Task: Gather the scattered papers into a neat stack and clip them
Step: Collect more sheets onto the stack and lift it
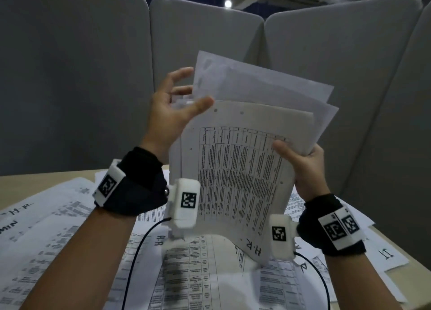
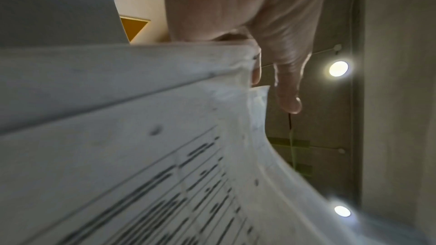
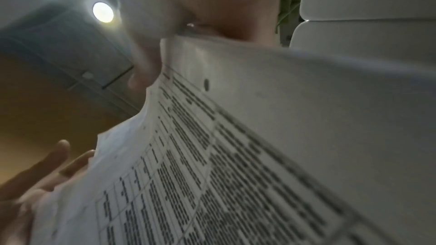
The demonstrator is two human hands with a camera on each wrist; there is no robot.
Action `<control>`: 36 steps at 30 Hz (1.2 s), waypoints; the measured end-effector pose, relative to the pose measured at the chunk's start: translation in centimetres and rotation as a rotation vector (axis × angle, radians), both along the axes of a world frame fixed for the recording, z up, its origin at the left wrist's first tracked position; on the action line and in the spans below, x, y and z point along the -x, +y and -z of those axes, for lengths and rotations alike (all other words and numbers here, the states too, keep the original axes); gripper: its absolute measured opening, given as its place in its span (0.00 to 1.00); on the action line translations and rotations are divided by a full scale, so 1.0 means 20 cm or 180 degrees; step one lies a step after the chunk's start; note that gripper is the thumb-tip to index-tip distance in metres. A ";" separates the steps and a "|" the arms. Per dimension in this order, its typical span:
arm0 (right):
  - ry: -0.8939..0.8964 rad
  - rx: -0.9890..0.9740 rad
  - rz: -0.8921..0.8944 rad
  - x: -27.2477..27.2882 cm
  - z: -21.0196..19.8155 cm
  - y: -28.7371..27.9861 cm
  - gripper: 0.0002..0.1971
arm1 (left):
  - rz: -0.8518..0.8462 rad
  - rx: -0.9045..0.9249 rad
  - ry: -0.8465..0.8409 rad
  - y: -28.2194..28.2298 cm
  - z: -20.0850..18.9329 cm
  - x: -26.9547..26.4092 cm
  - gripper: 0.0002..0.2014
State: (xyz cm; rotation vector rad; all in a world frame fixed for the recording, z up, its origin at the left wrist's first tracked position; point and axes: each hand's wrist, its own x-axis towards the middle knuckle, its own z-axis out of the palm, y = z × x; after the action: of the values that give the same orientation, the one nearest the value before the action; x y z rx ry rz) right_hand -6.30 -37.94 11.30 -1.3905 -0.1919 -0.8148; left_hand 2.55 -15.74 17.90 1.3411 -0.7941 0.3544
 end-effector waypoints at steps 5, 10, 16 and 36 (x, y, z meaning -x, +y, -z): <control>-0.0017 0.0270 0.0060 0.02 -0.02 0.03 0.13 | -0.0796 0.0001 -0.0134 -0.08 -0.09 -0.04 0.07; -0.0138 0.0025 0.0073 0.02 0.01 -0.05 0.13 | -0.1187 0.0307 0.0019 -0.07 -0.05 -0.09 0.17; 0.0387 0.0323 -0.0144 0.01 0.04 -0.05 0.39 | -0.0447 0.0619 0.0901 0.06 0.01 -0.06 0.10; 0.0646 0.0040 0.0049 -0.02 0.12 0.00 0.42 | 0.0579 -0.0113 0.0377 0.06 0.06 0.01 0.52</control>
State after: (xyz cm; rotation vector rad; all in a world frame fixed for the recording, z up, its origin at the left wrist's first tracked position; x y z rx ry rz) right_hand -5.95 -37.87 8.90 -1.4777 -0.0295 -0.6808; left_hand 2.36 -14.55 16.67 1.2989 -0.8188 0.1168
